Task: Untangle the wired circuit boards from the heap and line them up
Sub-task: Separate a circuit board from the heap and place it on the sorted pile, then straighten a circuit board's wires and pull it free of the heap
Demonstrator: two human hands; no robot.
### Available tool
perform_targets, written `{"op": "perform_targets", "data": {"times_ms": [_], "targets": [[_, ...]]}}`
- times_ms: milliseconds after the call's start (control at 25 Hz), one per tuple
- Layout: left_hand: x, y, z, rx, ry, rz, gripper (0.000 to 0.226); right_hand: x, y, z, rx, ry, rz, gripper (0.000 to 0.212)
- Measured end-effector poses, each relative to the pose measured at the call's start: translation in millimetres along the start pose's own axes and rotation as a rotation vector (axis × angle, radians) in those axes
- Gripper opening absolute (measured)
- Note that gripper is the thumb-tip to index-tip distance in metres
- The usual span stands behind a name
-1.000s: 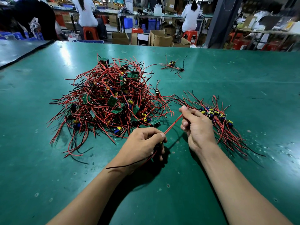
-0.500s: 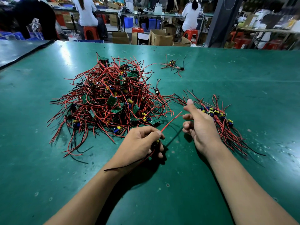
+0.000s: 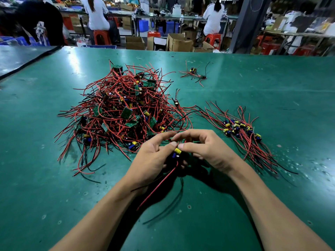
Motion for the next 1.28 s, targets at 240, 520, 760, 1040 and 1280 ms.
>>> {"op": "perform_targets", "data": {"times_ms": [240, 520, 760, 1040, 1280], "targets": [[2, -2, -3, 0.203, 0.054, 0.02, 0.023, 1, 5, 0, -0.035, -0.075, -0.046, 0.009], [5, -4, -11, 0.303, 0.018, 0.104, 0.023, -1, 16, 1, -0.236, -0.241, -0.166, 0.042], [5, -3, -10, 0.162, -0.126, -0.083, 0.022, 10, 18, 4, -0.333, -0.491, 0.129, 0.023], [2, 3, -24, 0.27, -0.054, -0.047, 0.039, 14, 34, 7, -0.429, -0.452, 0.23, 0.037], [2, -15, -7, -0.151, -0.027, -0.005, 0.027, 7, -3, -9, -0.315, -0.389, 0.224, 0.056]]}}
Point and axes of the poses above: each hand's wrist, its own x-axis away from the middle knuckle, its own y-axis out of the back of the hand, z = x × y, the point moved 3 cm from there along -x, towards the middle knuckle, and after that the axes turned 6 degrees about -z, right-handed, at the moved point
